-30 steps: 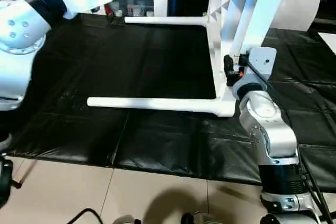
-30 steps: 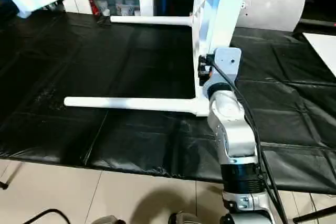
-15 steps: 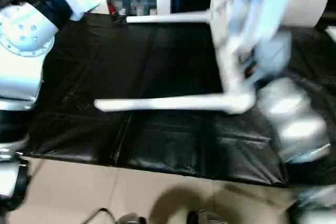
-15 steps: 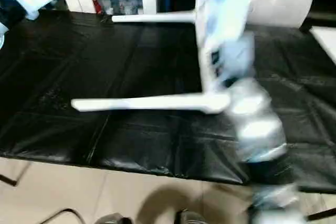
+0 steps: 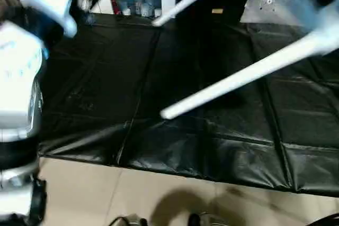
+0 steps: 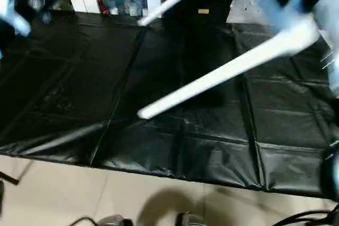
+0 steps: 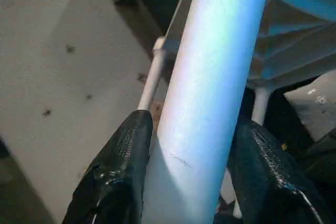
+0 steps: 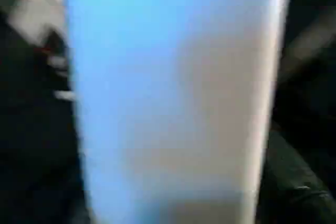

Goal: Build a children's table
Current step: Flip table

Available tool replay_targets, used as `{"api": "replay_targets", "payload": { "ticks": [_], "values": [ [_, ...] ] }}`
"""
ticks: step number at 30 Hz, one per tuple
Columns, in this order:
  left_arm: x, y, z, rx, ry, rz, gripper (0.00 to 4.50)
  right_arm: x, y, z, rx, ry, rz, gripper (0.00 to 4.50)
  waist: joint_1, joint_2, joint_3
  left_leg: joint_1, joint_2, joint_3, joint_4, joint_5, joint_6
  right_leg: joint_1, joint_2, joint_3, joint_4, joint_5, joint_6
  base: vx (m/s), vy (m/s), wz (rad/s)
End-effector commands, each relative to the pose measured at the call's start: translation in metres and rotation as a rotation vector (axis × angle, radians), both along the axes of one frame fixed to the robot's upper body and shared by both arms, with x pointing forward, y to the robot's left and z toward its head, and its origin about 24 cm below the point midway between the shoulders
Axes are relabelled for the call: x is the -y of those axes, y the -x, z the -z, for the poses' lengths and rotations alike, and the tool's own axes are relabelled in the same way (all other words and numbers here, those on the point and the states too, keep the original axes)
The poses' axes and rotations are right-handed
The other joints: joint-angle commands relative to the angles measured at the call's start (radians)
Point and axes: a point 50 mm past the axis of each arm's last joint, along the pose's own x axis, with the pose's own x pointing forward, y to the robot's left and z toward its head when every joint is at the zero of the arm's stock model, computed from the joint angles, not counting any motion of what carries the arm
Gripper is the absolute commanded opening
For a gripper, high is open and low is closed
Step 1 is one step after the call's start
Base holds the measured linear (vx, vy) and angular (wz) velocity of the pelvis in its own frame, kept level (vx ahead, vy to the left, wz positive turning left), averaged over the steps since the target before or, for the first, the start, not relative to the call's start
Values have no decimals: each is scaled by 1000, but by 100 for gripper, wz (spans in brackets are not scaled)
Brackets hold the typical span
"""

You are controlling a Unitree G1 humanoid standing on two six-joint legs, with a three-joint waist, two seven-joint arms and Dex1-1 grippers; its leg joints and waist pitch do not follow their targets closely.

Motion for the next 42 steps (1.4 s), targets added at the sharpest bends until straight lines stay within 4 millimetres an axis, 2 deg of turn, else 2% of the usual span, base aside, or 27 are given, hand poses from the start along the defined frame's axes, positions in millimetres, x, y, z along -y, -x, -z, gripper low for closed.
{"api": "replay_targets", "payload": {
  "ticks": [1,2,3,7,9,10,14,15,16,17,20,21,23,24,26,28,29,30,31,32,33,34,35,37,39,40,42],
  "values": [
    [-26,-14,22,-148,103,-123,196,-18,5,2,-75,19,-193,292,-2,-20,-67,-1,76,-31,-59,-66,117,57,-90,68,-92,-376,-116,0,0,0],
    [-27,-16,23,-152,101,-124,195,-22,7,0,-78,2,-242,311,-2,-20,-68,-1,77,-32,-60,-68,112,58,-91,67,-91,-373,-120,0,0,0],
    [-27,-16,23,-152,101,-124,195,-22,7,0,-78,2,-242,325,-2,-25,-65,0,75,-31,-60,-81,110,57,-92,69,-91,-374,-122,0,0,0],
    [-34,-19,27,-170,96,-143,193,-27,12,-6,-90,-44,-353,361,-3,-23,-63,0,75,-33,-61,-96,90,57,-93,69,-96,-396,-114,0,0,0],
    [-37,-21,30,-185,100,-150,192,-25,15,-9,-81,-57,-370,383,-3,-27,-64,-2,73,-32,-61,-94,94,60,-93,70,-95,-385,-114,0,0,0],
    [-39,-22,33,-193,103,-153,191,-24,19,-11,-70,-70,-400,395,-3,-23,-61,-3,70,-31,-60,-96,100,60,-91,70,-96,-385,-110,0,0,0],
    [-41,-24,38,-205,108,-162,188,-22,26,-16,-45,-100,-458,428,-4,-24,-59,-4,69,-34,-61,-99,107,62,-91,66,-101,-413,-96,0,0,0],
    [-44,-25,41,-215,108,-172,187,-18,30,-21,-25,-142,-487,446,-6,-21,-57,1,70,-35,-62,-115,102,55,-89,64,-106,-440,-89,0,0,0],
    [-45,-26,44,-224,105,-177,187,-15,34,-25,-6,-186,-518,446,-7,-22,-57,2,69,-34,-61,-120,101,55,-89,64,-108,-448,-87,0,0,0],
    [-46,-27,46,-230,105,-180,186,-9,38,-30,12,-234,-546,450,-6,-17,-55,5,68,-35,-62,-125,101,54,-89,64,-110,-459,-87,0,0,0],
    [-48,-28,49,-237,106,-180,181,2,46,-39,50,-348,-591,450,-8,-17,-58,7,76,-38,-67,-123,103,54,-86,64,-103,-400,-108,0,0,0],
    [-48,-28,49,-237,106,-179,179,2,46,-39,51,-351,-592,450,-5,-16,-57,12,74,-36,-66,-135,101,52,-87,64,-106,-409,-112,0,0,0],
    [-48,-29,51,-229,91,-166,176,20,45,-44,129,-469,-544,450,-5,-16,-54,10,71,-35,-67,-137,97,50,-89,64,-110,-423,-113,0,0,0],
    [-48,-29,51,-224,86,-160,172,24,44,-44,147,-495,-522,450,-3,-16,-57,15,71,-35,-66,-142,86,50,-88,62,-109,-429,-113,0,0,0],
    [-48,-29,51,-215,75,-151,168,32,42,-43,165,-523,-490,450,-2,-16,-54,14,73,-34,-67,-143,83,49,-89,63,-108,-418,-117,0,0,0],
    [-48,-29,51,-199,48,-139,165,51,40,-28,174,-574,-427,450,0,-17,-56,12,74,-35,-68,-137,84,51,-90,63,-106,-404,-116,0,0,0],
    [-48,-29,51,-198,45,-138,165,53,40,-26,173,-579,-423,450,6,-16,-57,13,77,-33,-69,-125,91,52,-95,67,-107,-380,-115,0,0,0],
    [-48,-28,52,-192,41,-128,160,64,42,-10,142,-617,-433,450,3,-20,-58,9,78,-35,-70,-111,94,56,-93,65,-101,-348,-131,0,0,0],
    [-48,-28,52,-192,41,-128,160,64,42,-10,142,-617,-433,450,3,-20,-58,9,78,-35,-70,-111,94,56,-93,65,-101,-348,-131,0,0,0],
    [-49,-28,52,-191,20,-126,159,72,46,12,80,-665,-474,450,12,-20,-64,9,81,-33,-68,-72,126,61,-96,71,-96,-266,-144,0,0,0],
    [-49,-28,52,-193,-19,-125,159,77,51,33,14,-708,-518,450,15,-18,-64,7,85,-35,-69,-59,134,62,-99,72,-92,-239,-154,0,0,0],
    [-49,-28,52,-193,-19,-125,159,77,51,33,14,-708,-518,450,18,-22,-64,6,86,-36,-69,-48,154,64,-99,70,-92,-221,-162,0,0,0],
    [-50,-28,53,-193,-48,-125,157,79,54,45,-27,-735,-546,450,16,-26,-67,2,84,-37,-67,-29,165,68,-99,69,-87,-205,-169,0,0,0],
    [-51,-28,53,-189,-62,-127,157,87,49,90,-124,-825,-484,450,19,-25,-67,0,82,-34,-64,-4,175,64,-103,69,-88,-208,-174,0,0,0],
    [-51,-29,53,-187,-66,-128,156,89,47,105,-148,-853,-456,450,18,-21,-62,1,83,-35,-67,-21,165,61,-102,65,-95,-254,-173,0,0,0],
    [-52,-29,53,-185,-68,-127,156,87,46,119,-181,-871,-450,450,15,-40,-61,2,83,-34,-70,-45,150,62,-101,62,-101,-295,-163,0,0,0],
    [-52,-28,52,-183,-83,-124,156,74,40,136,-228,-885,-480,450,16,-36,-56,4,83,-37,-73,-74,127,57,-105,61,-103,-372,-143,0,0,0]
  ]
}}
